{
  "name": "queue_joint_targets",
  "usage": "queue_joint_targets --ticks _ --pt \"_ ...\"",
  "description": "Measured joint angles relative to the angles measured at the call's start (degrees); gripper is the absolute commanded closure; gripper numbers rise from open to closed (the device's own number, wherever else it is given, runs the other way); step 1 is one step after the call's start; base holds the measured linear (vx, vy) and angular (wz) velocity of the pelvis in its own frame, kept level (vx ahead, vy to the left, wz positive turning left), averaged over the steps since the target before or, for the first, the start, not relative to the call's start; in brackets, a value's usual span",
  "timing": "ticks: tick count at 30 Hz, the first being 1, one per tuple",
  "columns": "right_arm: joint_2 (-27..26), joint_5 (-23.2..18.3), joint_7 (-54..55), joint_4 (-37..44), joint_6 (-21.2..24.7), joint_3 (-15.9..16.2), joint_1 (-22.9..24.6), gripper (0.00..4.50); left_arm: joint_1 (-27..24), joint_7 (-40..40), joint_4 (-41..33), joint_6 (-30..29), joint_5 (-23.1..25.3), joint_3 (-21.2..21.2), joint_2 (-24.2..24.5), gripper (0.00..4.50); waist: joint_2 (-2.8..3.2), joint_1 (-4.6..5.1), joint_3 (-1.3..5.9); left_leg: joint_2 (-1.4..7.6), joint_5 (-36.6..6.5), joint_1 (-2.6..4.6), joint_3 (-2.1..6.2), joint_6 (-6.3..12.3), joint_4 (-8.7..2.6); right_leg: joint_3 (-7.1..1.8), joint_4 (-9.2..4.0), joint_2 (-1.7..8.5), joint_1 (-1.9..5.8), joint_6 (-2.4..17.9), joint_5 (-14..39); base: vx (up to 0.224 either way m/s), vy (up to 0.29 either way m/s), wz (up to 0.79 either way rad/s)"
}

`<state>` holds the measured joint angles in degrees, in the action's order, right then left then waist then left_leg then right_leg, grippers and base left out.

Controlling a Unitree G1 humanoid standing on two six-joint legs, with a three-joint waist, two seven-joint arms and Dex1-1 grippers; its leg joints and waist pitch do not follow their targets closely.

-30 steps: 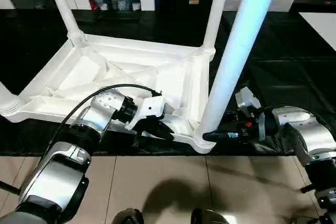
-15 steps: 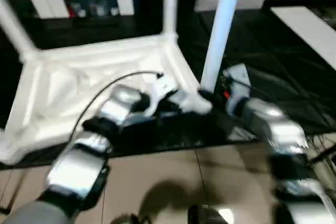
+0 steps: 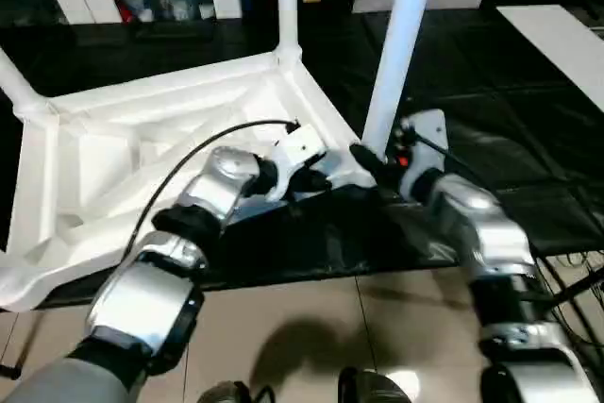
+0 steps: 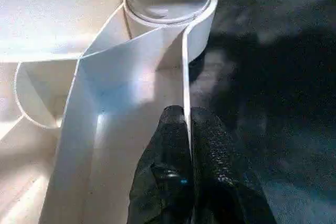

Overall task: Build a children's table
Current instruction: Rotate leg to tighten

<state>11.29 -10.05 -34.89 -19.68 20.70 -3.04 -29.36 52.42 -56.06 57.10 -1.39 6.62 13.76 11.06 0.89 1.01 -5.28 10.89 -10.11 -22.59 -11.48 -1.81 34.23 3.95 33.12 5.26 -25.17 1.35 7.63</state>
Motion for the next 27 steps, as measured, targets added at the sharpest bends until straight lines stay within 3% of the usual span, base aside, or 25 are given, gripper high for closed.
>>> queue_joint_targets --ticks 5,11,15,27 --pt "9.08 -1.41 -15.9 2.01 -4.01 3.95 2.74 0.46 -2.19 -9.06 -0.85 6.24 -0.36 1.02 3.7 4.5 0.02 -0.55 -0.01 -0.01 0.0 0.15 -0.01 -0.03 0.14 -0.05 -0.02 0.02 0.24 0.03 -0.03 0.0 0.0 0.0" --pt "14.32 -2.06 -28.91 2.09 -6.52 7.36 2.95 0.46 -3.17 -18.28 -2.82 9.52 -0.69 3.35 6.01 4.5 0.0 -2.15 -0.01 0.01 -0.03 0.12 -0.05 -0.12 0.24 -0.1 0.02 0.04 0.31 0.05 -0.04 0.0 0.0 0.0" --pt "17.25 -4.0 -36.53 2.16 -6.09 8.72 2.95 0.85 -4.31 -23.08 -5.15 10.27 -1.1 4.18 7.04 4.5 0.0 -3.09 -0.01 0.0 0.01 0.1 -0.09 -0.04 0.26 -0.13 0.01 0.07 0.31 0.07 -0.05 0.0 0.0 0.0" --pt "19.5 -7.73 -46.14 2.16 -2.15 10.55 2.93 1.9 -6.18 -29.54 -8.58 11.12 -2.15 5.24 8.44 4.5 -0.01 -3.68 -0.01 0.0 -0.02 0.07 -0.1 -0.1 0.27 -0.14 0.03 0.08 0.3 0.06 -0.04 0.0 0.0 0.0"
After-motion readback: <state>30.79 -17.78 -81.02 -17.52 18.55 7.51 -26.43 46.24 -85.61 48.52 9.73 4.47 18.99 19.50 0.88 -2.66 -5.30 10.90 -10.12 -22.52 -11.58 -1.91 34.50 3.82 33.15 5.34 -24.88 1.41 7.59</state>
